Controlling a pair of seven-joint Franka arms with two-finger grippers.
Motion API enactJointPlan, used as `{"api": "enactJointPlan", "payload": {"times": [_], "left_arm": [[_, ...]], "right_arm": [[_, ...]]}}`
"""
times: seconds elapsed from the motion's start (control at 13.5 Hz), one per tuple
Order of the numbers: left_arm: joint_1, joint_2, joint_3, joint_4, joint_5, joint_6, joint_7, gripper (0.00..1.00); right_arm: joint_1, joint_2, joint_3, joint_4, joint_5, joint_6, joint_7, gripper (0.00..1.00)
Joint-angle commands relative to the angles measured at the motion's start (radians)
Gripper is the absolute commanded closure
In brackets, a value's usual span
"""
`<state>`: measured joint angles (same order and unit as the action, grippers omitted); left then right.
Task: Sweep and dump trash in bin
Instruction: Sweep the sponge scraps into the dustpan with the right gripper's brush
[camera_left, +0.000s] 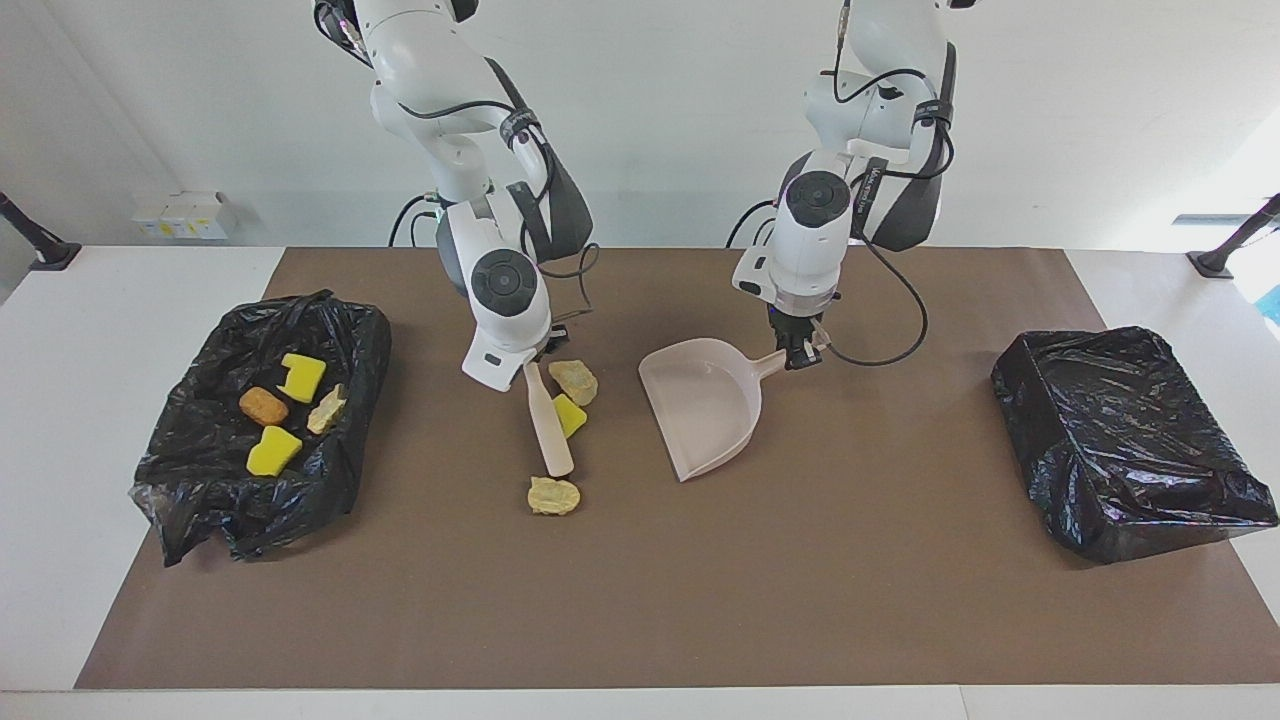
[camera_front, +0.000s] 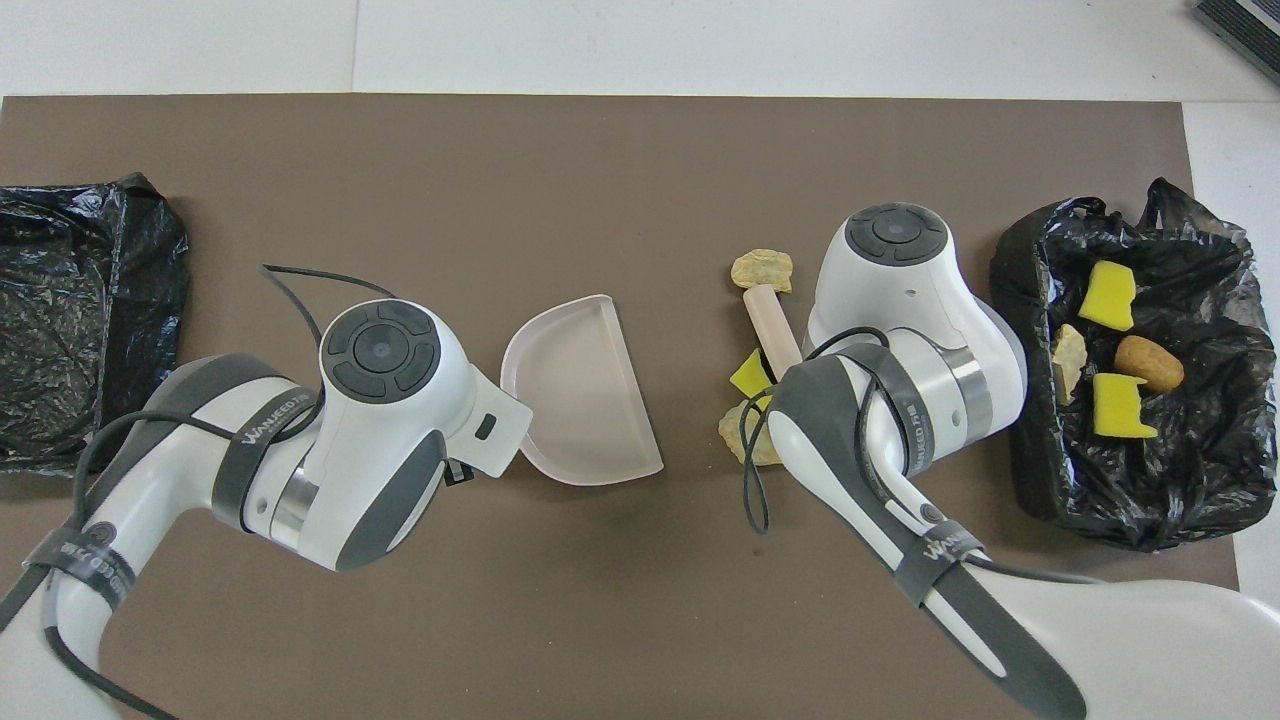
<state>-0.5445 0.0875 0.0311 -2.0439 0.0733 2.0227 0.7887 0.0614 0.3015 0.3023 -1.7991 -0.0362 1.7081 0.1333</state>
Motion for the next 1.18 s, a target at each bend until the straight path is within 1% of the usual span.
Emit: {"api": "enactJointPlan", "payload": {"times": [0.0,0.07,0.15,0.22,0.3,0.37,0.52,0.59,0.74,0.89,1.11], "left_arm": [[-0.026,-0.046,0.007,-0.059,0.020,0.036,-0.031,1.00],[-0.032,-0.049,0.007,-0.068,0.020,0.045,-0.032,1.00],[-0.032,-0.054,0.007,-0.076,0.020,0.051,-0.032,1.00],[-0.032,-0.057,0.006,-0.082,0.019,0.054,-0.034,1.00],[-0.034,-0.058,0.004,-0.087,0.019,0.057,-0.037,1.00],[-0.044,-0.061,0.004,-0.091,0.019,0.060,-0.061,1.00],[-0.058,-0.075,0.004,-0.125,0.019,0.100,-0.101,1.00],[-0.089,-0.056,0.004,-0.125,0.019,0.115,-0.117,1.00],[-0.098,-0.038,0.004,-0.128,0.019,0.143,-0.137,1.00],[-0.098,-0.038,0.004,-0.128,0.019,0.145,-0.135,1.00],[-0.098,-0.038,0.004,-0.128,0.019,0.145,-0.129,1.00]], "right_arm": [[-0.041,-0.108,-0.006,-0.006,0.022,-0.092,0.083,1.00],[-0.055,-0.137,-0.006,-0.026,0.003,-0.147,0.081,1.00],[-0.052,-0.169,-0.005,-0.064,-0.061,-0.177,0.083,1.00],[-0.046,-0.218,0.000,-0.148,-0.112,-0.154,0.083,1.00],[-0.046,-0.264,0.001,-0.234,-0.119,-0.069,0.085,1.00],[-0.051,-0.294,0.003,-0.308,-0.114,0.014,0.088,1.00],[-0.057,-0.288,0.003,-0.327,-0.102,0.036,0.083,1.00],[-0.051,-0.274,0.003,-0.325,-0.058,0.056,0.080,1.00],[-0.045,-0.249,0.003,-0.319,0.068,0.094,0.072,1.00],[-0.006,-0.242,0.003,-0.319,0.131,0.129,0.074,1.00],[-0.005,-0.232,0.004,-0.321,0.202,0.160,0.071,1.00]]}}
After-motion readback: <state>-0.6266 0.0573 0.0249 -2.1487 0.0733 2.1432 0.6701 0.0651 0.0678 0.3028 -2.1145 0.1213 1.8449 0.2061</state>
